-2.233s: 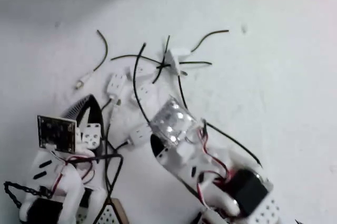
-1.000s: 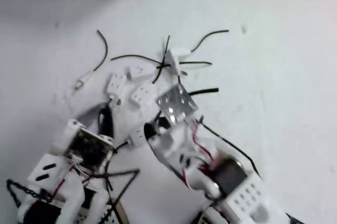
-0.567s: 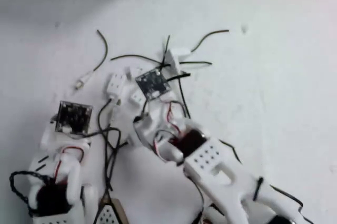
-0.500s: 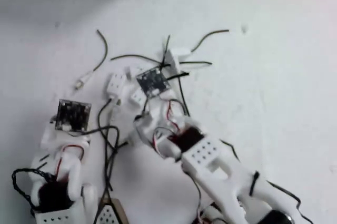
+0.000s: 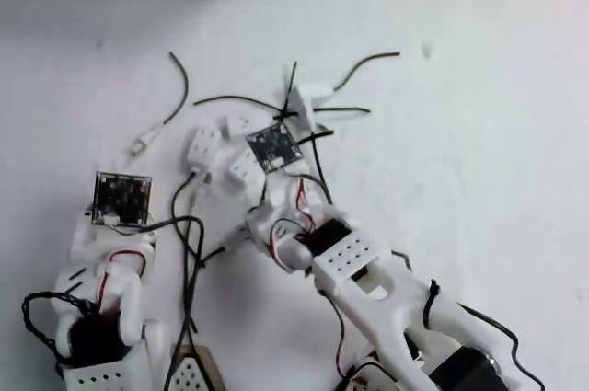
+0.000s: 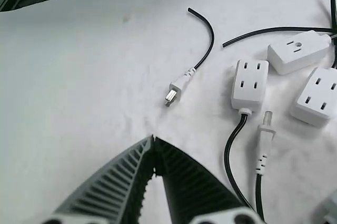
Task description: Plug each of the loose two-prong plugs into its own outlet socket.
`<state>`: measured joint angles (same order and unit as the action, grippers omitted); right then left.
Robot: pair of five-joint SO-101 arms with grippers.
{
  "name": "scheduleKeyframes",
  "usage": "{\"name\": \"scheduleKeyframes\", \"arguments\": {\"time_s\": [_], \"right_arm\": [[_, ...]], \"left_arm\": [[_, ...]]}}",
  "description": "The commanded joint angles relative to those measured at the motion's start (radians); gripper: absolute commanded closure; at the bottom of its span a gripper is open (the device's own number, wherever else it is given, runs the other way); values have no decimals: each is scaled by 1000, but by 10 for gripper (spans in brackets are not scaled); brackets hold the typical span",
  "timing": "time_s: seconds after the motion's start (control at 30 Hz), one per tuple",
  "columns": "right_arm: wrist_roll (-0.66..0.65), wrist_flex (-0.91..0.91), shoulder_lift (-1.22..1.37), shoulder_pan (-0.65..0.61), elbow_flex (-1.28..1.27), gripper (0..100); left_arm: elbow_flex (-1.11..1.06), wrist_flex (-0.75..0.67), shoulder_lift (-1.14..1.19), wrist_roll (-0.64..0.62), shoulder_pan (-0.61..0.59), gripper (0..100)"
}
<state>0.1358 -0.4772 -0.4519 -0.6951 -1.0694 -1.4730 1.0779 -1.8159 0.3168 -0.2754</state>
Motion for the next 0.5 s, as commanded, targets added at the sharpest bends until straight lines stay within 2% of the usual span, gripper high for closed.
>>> {"name": "scheduleKeyframes", "arguments": {"time_s": [0.0, 0.23, 0.37, 0.47], "right_arm": [[-40, 39, -4, 2, -31, 981], [-54, 30, -12, -59, -83, 981], [-147, 36, -10, -74, -121, 981], [-170, 30, -2, -73, -126, 982]], "left_arm": [[0, -17, -4, -11, -2, 978], [-2, -17, -4, -11, -2, 978], [-2, -17, -4, -11, -2, 978], [-2, -17, -4, -11, -2, 978]]}}
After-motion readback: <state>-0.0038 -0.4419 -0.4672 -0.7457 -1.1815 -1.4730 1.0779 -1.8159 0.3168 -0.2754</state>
